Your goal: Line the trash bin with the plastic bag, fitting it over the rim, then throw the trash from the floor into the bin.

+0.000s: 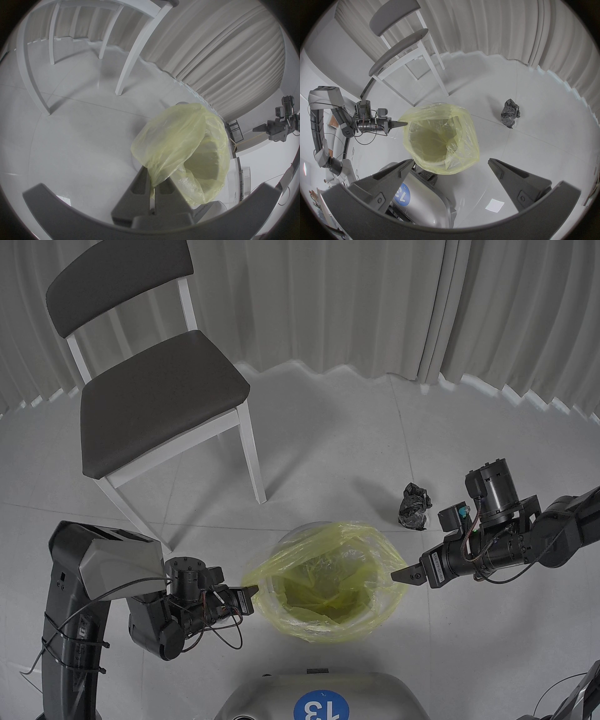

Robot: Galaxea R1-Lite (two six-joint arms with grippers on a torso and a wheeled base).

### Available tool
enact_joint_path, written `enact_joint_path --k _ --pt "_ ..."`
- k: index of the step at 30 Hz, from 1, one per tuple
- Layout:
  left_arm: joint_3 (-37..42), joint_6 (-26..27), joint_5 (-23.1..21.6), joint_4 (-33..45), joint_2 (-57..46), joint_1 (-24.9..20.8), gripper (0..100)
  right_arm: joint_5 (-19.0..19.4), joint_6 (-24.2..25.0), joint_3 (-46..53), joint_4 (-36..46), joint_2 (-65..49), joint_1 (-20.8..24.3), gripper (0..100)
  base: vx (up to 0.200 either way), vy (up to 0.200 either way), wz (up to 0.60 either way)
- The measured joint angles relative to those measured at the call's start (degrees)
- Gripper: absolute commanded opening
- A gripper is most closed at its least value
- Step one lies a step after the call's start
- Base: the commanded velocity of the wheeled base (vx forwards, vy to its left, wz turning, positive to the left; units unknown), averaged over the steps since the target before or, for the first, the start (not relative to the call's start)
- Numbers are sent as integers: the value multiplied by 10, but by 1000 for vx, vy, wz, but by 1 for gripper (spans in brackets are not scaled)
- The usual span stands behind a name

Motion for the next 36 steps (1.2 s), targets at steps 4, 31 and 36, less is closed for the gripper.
enact_joint_path --k 4,31,36 --pt "-1 -11 1 -6 9 -2 0 2 0 0 0 3 0 100 0 0 0" --pt "19 -11 -6 -47 3 18 100 5 2 4 7 -24 -1 100 0 0 0" --pt "31 -9 -12 -55 -10 28 100 5 3 14 7 -47 -1 100 0 0 0"
